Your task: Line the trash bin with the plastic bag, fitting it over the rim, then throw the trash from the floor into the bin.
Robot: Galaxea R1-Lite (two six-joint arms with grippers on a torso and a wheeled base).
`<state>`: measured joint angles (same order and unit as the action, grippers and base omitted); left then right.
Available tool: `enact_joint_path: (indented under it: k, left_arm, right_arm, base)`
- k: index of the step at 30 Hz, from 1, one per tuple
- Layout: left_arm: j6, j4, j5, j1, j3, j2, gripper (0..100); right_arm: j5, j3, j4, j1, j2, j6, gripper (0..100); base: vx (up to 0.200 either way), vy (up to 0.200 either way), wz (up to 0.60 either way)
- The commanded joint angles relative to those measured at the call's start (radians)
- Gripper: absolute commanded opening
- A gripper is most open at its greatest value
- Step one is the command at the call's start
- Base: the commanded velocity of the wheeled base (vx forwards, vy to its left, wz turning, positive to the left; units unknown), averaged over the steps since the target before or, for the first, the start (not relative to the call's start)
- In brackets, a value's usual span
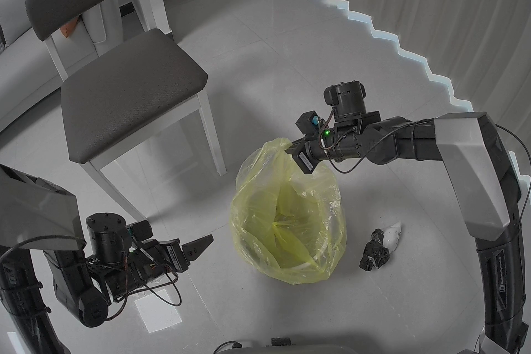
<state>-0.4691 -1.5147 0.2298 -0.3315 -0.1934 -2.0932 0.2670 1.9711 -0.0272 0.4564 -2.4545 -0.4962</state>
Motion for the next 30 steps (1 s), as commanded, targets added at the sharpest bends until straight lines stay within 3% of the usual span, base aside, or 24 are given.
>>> enact_joint_path:
  k: [1,12,28,29,30]
  left_arm:
    - [0.0,-0.005,0.0,-0.001,0.002,-0.013,100]
    - [-0.002,-0.009,-0.001,0.003,0.003,-0.022,100]
    - [0.001,-0.056,-0.001,0.037,0.078,-0.014,100]
    - [0.001,-0.056,0.0,0.038,0.086,-0.011,100]
    - [0.001,-0.056,-0.001,0.038,0.088,-0.008,100]
  right_arm:
    - [0.0,0.017,0.0,-0.008,-0.003,-0.002,0]
    - [-0.022,0.029,-0.039,-0.036,-0.049,-0.067,0]
    - [-0.028,0.029,-0.042,-0.03,-0.123,-0.044,0]
    - [-0.029,0.029,-0.042,-0.028,-0.121,-0.039,100]
    - [-0.029,0.029,-0.042,-0.028,-0.121,-0.035,100]
  base:
    - [0.0,0.0,0.0]
    - [0.0,0.0,0.0]
    - [0.0,0.0,0.0]
    - [0.0,0.0,0.0]
    - [0.0,0.0,0.0]
